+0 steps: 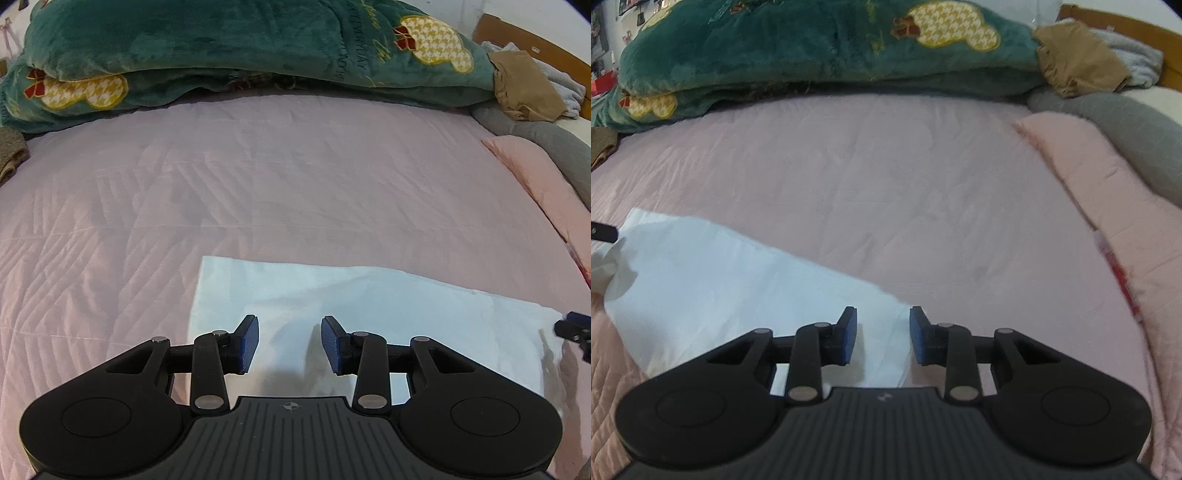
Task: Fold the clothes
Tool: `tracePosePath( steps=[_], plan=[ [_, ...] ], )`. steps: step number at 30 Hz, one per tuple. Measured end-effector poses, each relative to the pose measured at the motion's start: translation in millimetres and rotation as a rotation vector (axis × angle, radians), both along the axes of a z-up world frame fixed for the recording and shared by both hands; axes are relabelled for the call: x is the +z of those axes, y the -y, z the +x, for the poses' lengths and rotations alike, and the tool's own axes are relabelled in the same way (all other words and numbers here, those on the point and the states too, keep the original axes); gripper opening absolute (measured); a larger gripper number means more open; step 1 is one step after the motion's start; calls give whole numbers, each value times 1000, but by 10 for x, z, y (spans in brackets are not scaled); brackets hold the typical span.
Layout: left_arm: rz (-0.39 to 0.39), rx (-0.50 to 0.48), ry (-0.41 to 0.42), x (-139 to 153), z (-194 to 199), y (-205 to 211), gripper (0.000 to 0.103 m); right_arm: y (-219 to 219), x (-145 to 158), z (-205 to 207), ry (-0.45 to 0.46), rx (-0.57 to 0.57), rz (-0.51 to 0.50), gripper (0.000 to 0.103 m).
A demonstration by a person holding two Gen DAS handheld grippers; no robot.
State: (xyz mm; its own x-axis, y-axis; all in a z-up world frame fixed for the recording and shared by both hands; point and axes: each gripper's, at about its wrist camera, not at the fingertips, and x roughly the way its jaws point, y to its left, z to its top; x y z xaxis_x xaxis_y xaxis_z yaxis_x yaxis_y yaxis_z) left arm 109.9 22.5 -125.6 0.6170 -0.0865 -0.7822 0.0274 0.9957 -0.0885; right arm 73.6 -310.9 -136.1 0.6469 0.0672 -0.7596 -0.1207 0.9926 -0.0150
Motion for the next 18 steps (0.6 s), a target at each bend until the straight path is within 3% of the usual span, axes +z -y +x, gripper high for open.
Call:
tracePosePath(
  steps=[4, 7, 11, 15, 18],
  plan=[
    [1, -19, -3, -11, -18, 93, 40, 25, -57, 37, -6, -33, -7, 31],
    [2, -27, -6, -7, -6, 136, 40, 87, -59, 48, 3, -75, -11, 39],
    [-7, -64, 0, 33, 23, 299, 40, 72, -90, 60, -19, -33, 17, 38],
    [-22, -126, 7, 74, 9, 550, 40, 44, -73, 45, -12, -13, 31, 18],
    [-28, -170, 8, 88, -32, 731, 40, 36, -67, 27, -11, -4, 32, 13]
  ],
)
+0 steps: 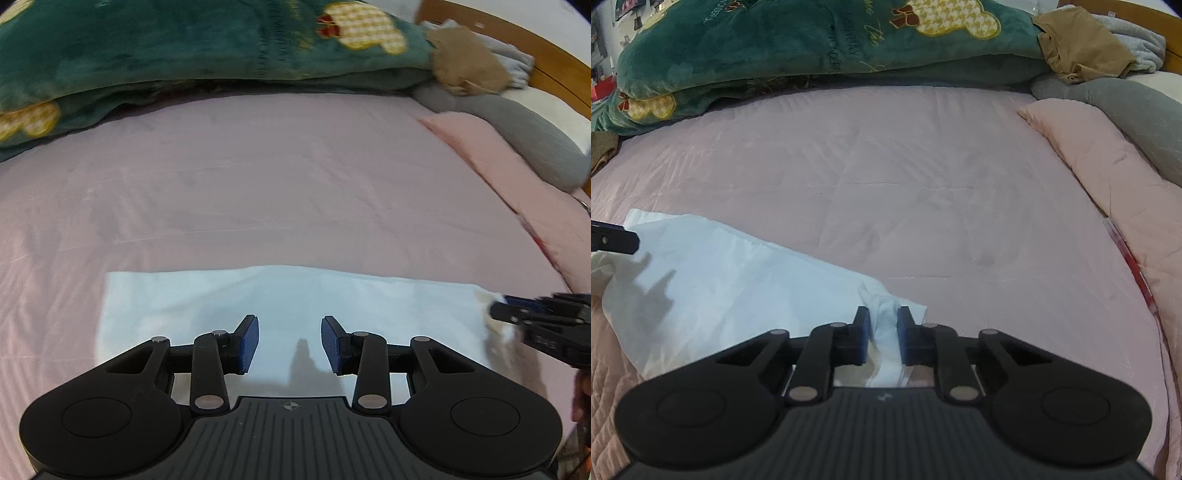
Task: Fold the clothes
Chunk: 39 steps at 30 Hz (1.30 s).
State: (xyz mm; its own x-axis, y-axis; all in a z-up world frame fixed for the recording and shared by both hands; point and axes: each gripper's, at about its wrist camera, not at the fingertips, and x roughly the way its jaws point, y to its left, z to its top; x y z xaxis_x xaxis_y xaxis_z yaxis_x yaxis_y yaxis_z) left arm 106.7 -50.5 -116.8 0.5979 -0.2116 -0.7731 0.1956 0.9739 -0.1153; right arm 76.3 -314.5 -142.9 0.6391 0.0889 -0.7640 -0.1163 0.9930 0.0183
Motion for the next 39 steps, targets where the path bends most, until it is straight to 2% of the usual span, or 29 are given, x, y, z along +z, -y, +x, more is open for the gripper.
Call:
tracePosePath(
  steps=[8, 13, 18, 25, 28, 32, 35, 37, 39],
  plan=[
    [-20, -72, 18, 95, -173, 293, 40, -162, 264, -183, 44, 61, -3, 8],
    [-42, -54, 30, 230, -470, 87, 40, -535, 602, -469, 100, 182, -16, 8],
    [-65, 21, 17, 264, -1051, -326, 42, -1071, 849, -932, 133, 349, -14, 8],
    [-91, 186, 2, 189, -1822, -966, 42, -1665, 826, -1584, 94, 559, -20, 7],
    [-89, 215, 19, 213, -1945, -1105, 42, -1803, 750, -1823, 54, 616, -41, 7],
    [-77, 222, 48, 278, -1882, -1167, 42, -1674, 671, -1988, 14, 614, -83, 8],
    [-49, 224, 66, 320, -1690, -1244, 42, -1504, 652, -1986, -3, 557, -117, 16],
    [-33, 225, 80, 369, -1507, -1299, 43, -1417, 689, -1978, 1, 520, -121, 31],
    [-15, 225, 87, 417, -1316, -1347, 44, -1342, 751, -1928, 21, 478, -118, 39]
  ],
)
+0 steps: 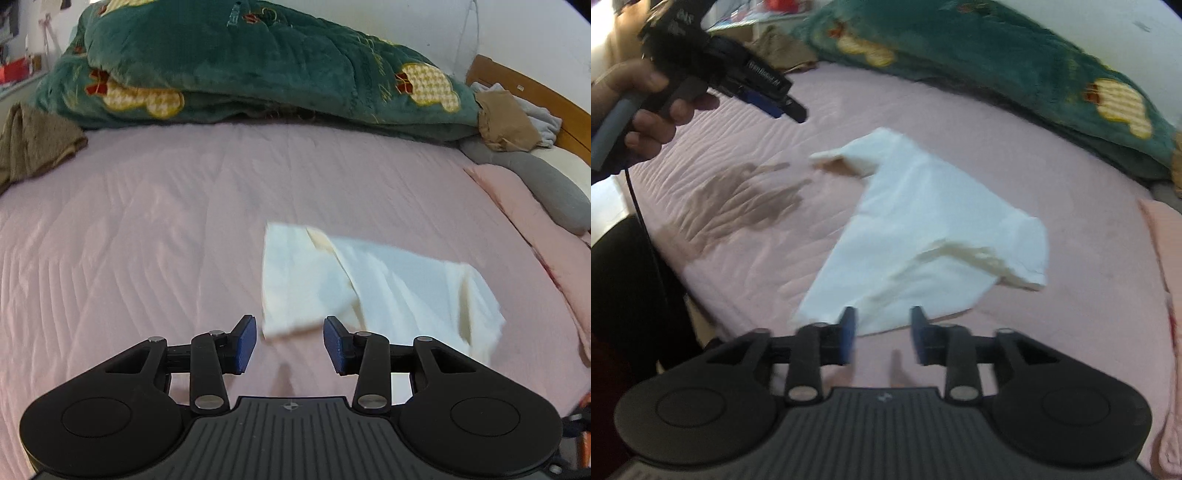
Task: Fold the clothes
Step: 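Lay the white T-shirt flat on the bed and open the right tool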
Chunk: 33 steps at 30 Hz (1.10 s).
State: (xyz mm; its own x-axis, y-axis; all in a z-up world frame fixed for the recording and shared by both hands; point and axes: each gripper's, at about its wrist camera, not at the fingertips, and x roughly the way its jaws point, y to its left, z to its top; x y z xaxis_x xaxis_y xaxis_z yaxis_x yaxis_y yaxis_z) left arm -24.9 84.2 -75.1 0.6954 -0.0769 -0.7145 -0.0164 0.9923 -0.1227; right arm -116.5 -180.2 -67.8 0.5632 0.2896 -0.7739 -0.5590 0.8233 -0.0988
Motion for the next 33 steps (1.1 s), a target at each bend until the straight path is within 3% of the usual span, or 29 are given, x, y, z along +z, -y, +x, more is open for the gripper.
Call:
tracePosePath(
  steps=[9, 18, 19, 21, 33],
  plan=[
    [112, -109, -19, -173, 1075, -137, 47, -188, 60, 376, 29, -73, 40, 48],
    [114, -281, -54, -737, 1950, -149, 41, -467, -149, 673, -78, -120, 61, 52],
    [99, -288, -64, -790, 2005, -164, 31, -476, -170, 678, -90, -120, 59, 53],
    [62, -302, -86, -893, 2103, -198, 25, -499, -213, 694, -110, -121, 56, 53],
    [74, -357, -66, -1001, 2188, -83, 24, -591, -308, 738, -148, -114, 65, 56]
  ],
)
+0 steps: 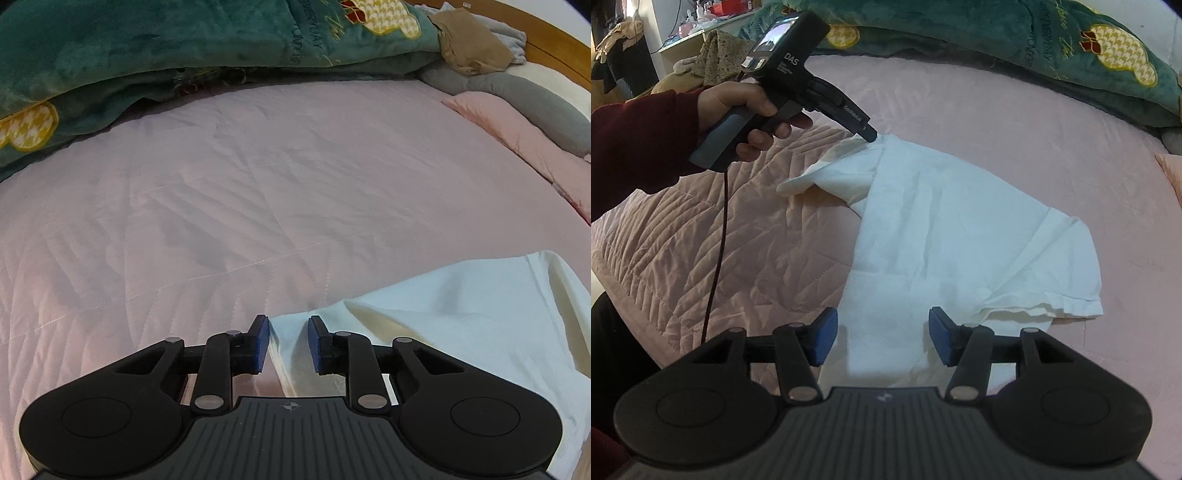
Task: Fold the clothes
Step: 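Grasp the T-shirt hem with the left tool while the right tool grasps the hem too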
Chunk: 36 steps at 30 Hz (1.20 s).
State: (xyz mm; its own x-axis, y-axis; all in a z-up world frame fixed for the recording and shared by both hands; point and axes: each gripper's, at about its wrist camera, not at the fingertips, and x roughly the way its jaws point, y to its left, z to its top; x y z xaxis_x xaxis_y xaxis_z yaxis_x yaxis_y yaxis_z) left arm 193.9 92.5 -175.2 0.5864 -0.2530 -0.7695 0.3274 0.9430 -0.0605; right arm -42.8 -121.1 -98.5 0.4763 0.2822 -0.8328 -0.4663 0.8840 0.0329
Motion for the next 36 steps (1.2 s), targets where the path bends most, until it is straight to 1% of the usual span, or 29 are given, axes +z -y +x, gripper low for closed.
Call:
tracePosePath(
  steps=[2, 3, 4, 10, 16, 20, 22, 25, 28, 30, 33, 36],
  plan=[
    [0, -4, 3, -6, 4, 17, 20, -13, -12, -5, -6, -1, -2, 57],
    [-5, -8, 6, 3, -8, 23, 10, -18, -22, -13, -11, 1, -2, 57],
    [-9, -13, 12, 18, -30, 25, 6, -18, -36, -19, -16, 4, -3, 58],
    [-31, -25, 55, 181, -237, 15, 5, 41, -101, -43, -26, -8, -2, 58],
    [-73, 0, 131, 568, -633, -144, 5, 122, -49, -99, 7, -35, -6, 60],
    [-77, 12, 168, 750, -922, -227, 5, 193, -13, -182, 27, -65, -11, 61],
    [-75, 14, 178, 804, -1044, -250, 5, 150, 11, -262, 37, -37, -7, 63],
    [-90, 26, 189, 869, -1200, -282, 5, -27, 19, -405, 55, 39, -11, 68],
    [-104, 28, 202, 924, -1392, -298, 5, -226, -92, -544, 48, 128, -29, 69],
    [-105, 31, 204, 928, -1496, -309, 5, -328, -226, -622, 33, 178, -74, 69],
    [-99, 41, 200, 895, -1632, -331, 5, -369, -365, -748, 50, 221, -172, 69],
    [-95, 49, 196, 869, -1720, -353, 5, -309, -391, -851, 54, 258, -187, 68]
  ],
)
